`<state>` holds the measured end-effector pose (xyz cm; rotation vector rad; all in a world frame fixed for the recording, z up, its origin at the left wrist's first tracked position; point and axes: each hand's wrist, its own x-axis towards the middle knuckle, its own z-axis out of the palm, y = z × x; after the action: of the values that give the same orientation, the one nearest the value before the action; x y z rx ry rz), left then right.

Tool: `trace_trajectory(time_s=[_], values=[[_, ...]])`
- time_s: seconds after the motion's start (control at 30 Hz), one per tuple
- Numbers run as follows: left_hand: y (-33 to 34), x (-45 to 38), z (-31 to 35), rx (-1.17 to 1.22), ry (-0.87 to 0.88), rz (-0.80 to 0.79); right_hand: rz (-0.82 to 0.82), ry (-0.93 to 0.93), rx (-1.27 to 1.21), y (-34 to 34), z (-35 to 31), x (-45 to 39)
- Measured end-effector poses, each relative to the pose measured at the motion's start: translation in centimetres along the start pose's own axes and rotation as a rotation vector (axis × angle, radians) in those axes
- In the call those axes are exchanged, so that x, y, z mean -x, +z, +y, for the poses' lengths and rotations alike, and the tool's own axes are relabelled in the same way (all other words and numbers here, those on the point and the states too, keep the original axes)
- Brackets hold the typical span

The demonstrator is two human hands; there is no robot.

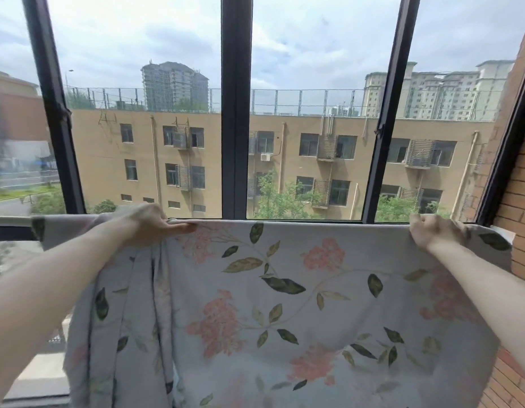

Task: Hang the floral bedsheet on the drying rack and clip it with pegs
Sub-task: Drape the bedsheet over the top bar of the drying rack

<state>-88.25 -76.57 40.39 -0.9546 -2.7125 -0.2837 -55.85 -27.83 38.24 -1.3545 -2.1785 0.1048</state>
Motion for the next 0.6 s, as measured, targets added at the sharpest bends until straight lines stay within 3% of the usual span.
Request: trace_trajectory(time_s=[0.17, 0.27, 0.4, 0.53, 0.6], values=[[-0.4, 1.2, -1.8, 0.014, -0.024, -0.002, 0.019, -0.341, -0.27, 0.6, -11.2, 6.6], [-0.5, 1.2, -2.1, 0.027, -0.024, 0.007, -0.101, -0.624, -0.473, -0.3, -19.9, 12.6], [-0.3, 1.3, -1.9, 0.036, -0.013, -0.007, -0.237, -0.874, -0.552, -0.2, -30.1, 20.4], [-0.8, 1.1, -2.4, 0.046, 0.004, -0.073, -0.316, -0.766, -0.524, 1.8, -36.2, 23.4], [-0.9, 1.2, -3.3, 0.02, 0.031, -0.084, -0.277, -0.715, -0.417, 3.3, -37.1, 24.3]])
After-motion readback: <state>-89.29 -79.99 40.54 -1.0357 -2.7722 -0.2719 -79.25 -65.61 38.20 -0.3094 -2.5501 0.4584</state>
